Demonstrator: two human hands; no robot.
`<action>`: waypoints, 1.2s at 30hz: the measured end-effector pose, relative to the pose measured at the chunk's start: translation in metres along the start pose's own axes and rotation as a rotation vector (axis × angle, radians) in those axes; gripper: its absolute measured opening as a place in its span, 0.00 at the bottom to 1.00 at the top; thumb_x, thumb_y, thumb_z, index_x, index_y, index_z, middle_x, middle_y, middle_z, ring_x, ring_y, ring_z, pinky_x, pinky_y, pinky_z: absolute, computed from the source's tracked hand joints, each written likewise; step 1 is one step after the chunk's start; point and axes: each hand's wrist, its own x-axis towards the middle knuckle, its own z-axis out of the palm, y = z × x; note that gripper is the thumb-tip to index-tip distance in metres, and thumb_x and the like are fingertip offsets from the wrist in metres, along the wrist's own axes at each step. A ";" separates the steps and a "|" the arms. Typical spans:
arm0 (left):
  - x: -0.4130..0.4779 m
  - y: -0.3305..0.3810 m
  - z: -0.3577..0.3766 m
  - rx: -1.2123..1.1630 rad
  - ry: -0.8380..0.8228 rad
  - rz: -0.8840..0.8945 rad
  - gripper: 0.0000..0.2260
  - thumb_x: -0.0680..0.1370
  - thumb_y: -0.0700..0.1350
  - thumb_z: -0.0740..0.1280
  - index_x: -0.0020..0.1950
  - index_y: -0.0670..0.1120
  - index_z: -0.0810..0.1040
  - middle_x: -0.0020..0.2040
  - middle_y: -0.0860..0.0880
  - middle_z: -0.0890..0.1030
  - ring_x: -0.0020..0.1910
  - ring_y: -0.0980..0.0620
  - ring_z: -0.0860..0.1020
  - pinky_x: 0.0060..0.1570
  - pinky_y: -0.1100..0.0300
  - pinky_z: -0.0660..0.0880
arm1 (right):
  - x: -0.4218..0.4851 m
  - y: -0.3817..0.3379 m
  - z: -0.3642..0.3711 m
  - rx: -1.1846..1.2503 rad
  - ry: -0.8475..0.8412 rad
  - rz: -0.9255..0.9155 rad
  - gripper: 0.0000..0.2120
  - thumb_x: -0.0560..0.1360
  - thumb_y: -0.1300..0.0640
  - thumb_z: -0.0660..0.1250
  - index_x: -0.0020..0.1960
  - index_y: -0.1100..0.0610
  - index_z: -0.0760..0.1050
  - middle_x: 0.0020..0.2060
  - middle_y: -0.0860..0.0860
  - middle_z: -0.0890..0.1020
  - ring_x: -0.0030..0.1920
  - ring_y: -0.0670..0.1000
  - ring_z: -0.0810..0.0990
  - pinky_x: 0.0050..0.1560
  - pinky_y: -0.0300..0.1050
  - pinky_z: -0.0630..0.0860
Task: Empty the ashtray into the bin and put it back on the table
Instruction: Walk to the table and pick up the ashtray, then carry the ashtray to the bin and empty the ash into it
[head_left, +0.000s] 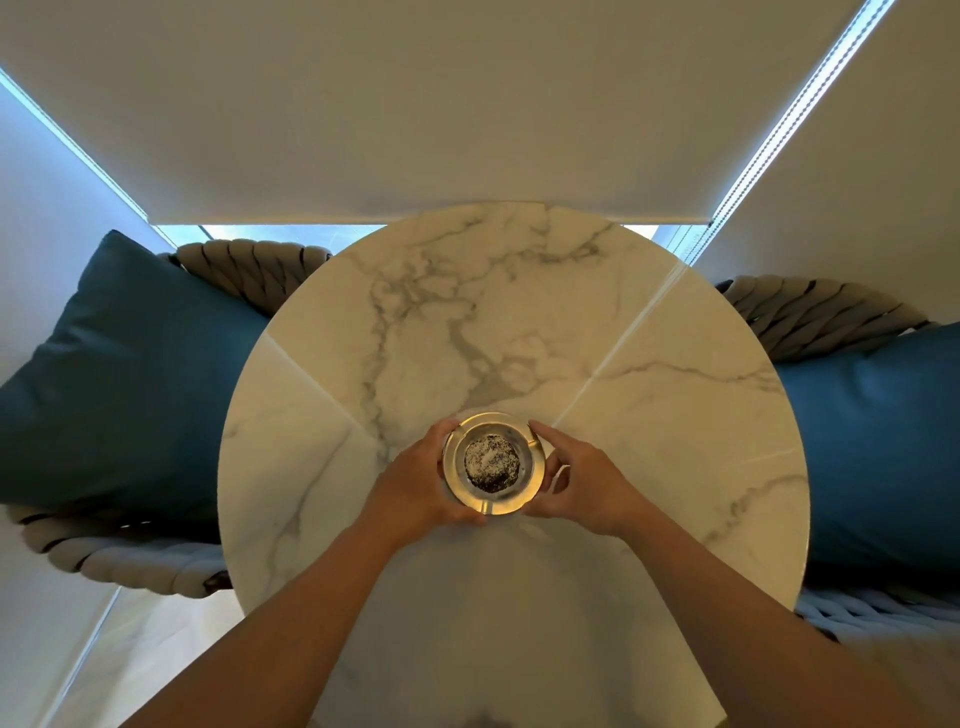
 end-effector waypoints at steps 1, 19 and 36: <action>-0.005 0.000 -0.002 0.009 -0.005 -0.005 0.48 0.49 0.62 0.80 0.65 0.70 0.63 0.49 0.74 0.76 0.48 0.73 0.75 0.45 0.65 0.73 | -0.005 -0.003 0.003 -0.015 -0.005 -0.014 0.50 0.59 0.59 0.83 0.75 0.52 0.63 0.35 0.46 0.79 0.31 0.38 0.77 0.39 0.29 0.72; -0.091 -0.014 -0.033 0.057 -0.132 0.104 0.49 0.49 0.61 0.82 0.67 0.61 0.65 0.53 0.61 0.81 0.52 0.60 0.80 0.54 0.51 0.78 | -0.088 -0.040 0.068 -0.153 0.153 -0.111 0.47 0.57 0.52 0.84 0.71 0.53 0.68 0.52 0.44 0.78 0.48 0.48 0.79 0.40 0.25 0.69; -0.182 0.024 0.045 0.022 0.065 0.052 0.48 0.52 0.56 0.84 0.68 0.59 0.65 0.54 0.60 0.79 0.53 0.57 0.79 0.54 0.51 0.78 | -0.164 -0.011 0.037 -0.242 0.022 -0.315 0.46 0.59 0.56 0.84 0.72 0.56 0.67 0.53 0.41 0.75 0.47 0.45 0.76 0.40 0.22 0.68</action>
